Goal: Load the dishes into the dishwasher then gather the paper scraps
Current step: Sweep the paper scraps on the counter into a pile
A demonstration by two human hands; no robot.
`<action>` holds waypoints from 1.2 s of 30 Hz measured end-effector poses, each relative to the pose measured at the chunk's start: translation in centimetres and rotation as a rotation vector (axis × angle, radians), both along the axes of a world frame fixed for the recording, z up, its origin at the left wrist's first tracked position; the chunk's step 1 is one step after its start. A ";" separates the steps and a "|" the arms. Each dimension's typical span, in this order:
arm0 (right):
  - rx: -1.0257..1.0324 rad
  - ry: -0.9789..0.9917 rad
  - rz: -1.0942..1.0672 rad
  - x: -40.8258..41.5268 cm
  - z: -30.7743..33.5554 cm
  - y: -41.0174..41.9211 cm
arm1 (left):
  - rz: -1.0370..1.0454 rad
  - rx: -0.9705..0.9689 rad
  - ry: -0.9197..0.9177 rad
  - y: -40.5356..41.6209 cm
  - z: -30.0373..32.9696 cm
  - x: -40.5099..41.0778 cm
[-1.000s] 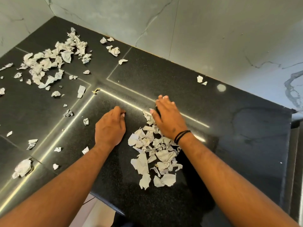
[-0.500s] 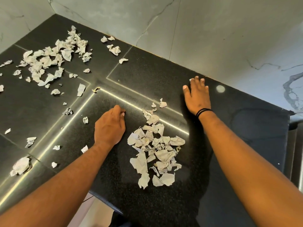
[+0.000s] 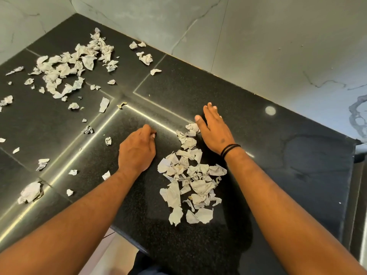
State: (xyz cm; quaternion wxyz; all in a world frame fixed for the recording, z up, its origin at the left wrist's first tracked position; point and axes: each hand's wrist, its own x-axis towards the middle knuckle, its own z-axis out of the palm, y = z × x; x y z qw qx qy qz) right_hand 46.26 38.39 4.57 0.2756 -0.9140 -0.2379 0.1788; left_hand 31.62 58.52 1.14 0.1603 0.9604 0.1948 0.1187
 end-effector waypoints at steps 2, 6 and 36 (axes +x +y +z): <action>-0.088 -0.034 0.072 -0.1 -0.1 0.9 | 0.006 0.000 0.006 0.0 0.0 0.0; -0.117 -0.102 0.252 -4.2 -0.2 2.0 | 0.014 0.001 -0.009 -0.2 0.2 0.0; 0.042 -0.293 0.290 -20.2 1.9 10.2 | 0.498 -0.444 -0.407 7.7 4.5 -14.1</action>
